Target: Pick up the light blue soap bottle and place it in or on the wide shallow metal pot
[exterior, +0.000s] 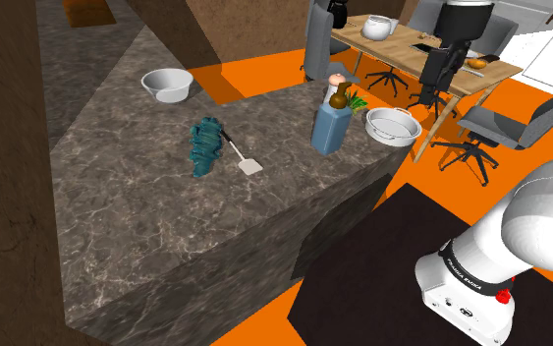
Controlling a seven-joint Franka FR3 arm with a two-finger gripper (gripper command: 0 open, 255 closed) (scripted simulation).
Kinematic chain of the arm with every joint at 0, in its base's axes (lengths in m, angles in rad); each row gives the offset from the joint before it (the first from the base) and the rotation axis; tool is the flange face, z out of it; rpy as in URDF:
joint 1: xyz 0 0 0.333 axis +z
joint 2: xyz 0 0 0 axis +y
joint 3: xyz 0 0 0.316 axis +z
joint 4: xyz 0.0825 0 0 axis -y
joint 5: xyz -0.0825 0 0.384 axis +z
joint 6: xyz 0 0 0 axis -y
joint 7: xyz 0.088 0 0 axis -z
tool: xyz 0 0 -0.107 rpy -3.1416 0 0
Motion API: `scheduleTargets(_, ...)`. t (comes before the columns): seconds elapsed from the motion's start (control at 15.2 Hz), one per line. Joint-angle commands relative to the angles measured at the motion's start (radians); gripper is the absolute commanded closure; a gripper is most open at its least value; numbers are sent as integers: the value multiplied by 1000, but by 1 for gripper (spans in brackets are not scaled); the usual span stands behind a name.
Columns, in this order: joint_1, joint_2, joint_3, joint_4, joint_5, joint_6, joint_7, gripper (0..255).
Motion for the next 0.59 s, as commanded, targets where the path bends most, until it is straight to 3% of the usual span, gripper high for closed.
scheduleTargets(0.0,0,0,0,0,0,0,0,0)
scheduleTargets(0.53,-7,281,-39,107,-7,215,-5,0)
